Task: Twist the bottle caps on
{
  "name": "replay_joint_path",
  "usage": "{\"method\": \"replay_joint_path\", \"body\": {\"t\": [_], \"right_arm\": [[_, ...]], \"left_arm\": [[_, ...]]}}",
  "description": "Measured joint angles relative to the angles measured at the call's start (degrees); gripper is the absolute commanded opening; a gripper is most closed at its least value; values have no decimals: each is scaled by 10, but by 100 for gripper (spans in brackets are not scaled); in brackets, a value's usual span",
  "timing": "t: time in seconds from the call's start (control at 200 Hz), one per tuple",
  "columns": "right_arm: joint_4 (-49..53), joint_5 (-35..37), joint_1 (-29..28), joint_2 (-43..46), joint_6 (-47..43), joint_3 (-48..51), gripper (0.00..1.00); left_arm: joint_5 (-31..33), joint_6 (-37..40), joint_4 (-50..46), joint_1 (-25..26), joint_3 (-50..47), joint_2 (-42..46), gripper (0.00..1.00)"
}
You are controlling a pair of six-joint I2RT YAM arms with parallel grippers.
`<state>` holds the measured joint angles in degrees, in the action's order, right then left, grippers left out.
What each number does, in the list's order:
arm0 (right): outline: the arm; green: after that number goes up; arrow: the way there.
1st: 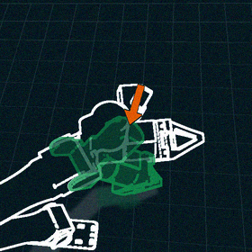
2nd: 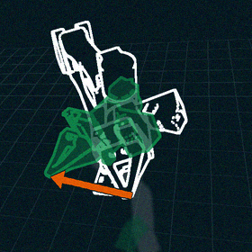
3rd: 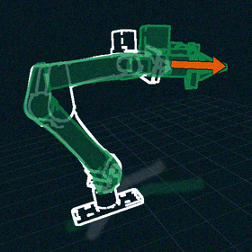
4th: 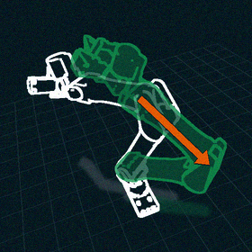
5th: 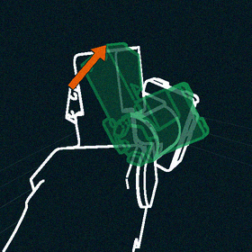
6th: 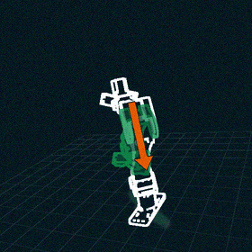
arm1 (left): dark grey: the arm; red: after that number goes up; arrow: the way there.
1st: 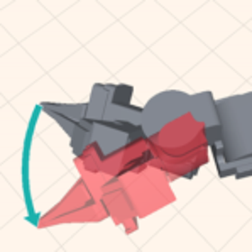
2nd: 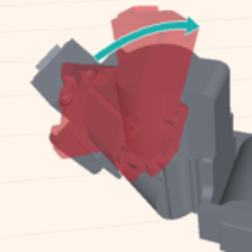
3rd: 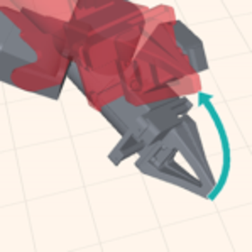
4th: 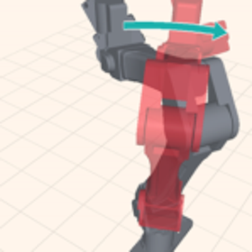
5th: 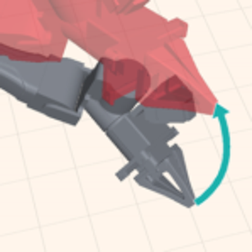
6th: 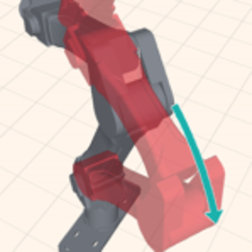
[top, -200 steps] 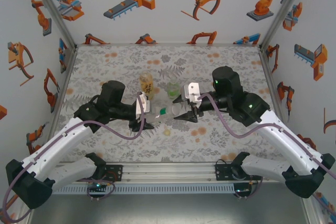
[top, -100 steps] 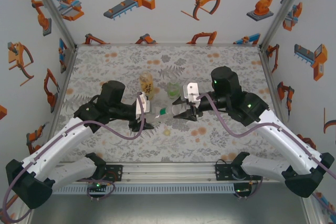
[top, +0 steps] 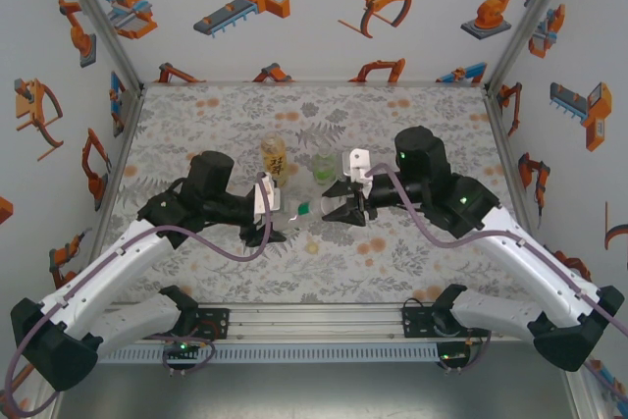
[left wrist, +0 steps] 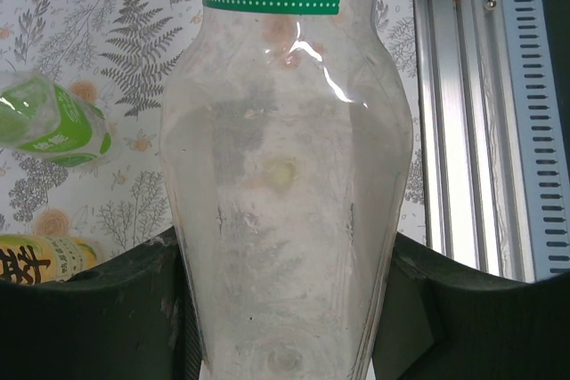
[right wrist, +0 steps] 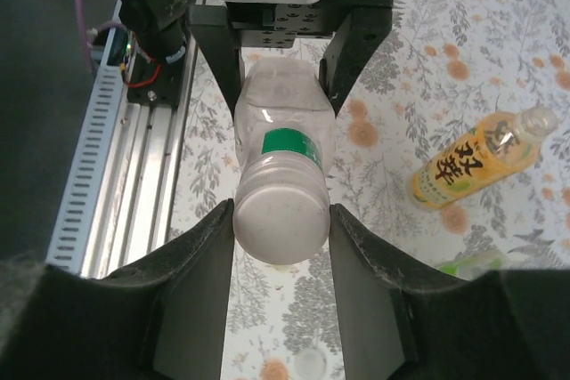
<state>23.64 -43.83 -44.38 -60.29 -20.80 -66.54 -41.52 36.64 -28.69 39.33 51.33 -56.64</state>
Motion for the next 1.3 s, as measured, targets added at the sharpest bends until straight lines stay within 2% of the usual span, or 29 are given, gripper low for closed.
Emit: {"method": "replay_joint_path", "body": {"t": [0.165,0.315,0.446,0.651,0.786,0.926,1.162,1.297], "right_arm": [[-78,41,-1,18,133,46,6],[-135,112,-3,21,300,73,0],[-150,179,-4,12,447,75,0],[-146,239,0,-23,652,65,0],[-139,262,-1,-27,725,65,0],[-130,285,-5,-24,749,62,0],[-115,312,-8,-8,723,46,42],[-109,312,-8,5,662,42,55]], "left_arm": [[25,-1,-2,0,-1,8,0],[59,-6,6,0,-5,14,0],[82,-18,25,0,-12,17,0],[115,-24,25,-1,-16,17,0],[117,-24,26,-1,-16,17,0],[117,-24,30,-1,-16,17,0],[101,-23,51,0,-16,17,0],[83,-23,59,0,-16,17,0]]}}
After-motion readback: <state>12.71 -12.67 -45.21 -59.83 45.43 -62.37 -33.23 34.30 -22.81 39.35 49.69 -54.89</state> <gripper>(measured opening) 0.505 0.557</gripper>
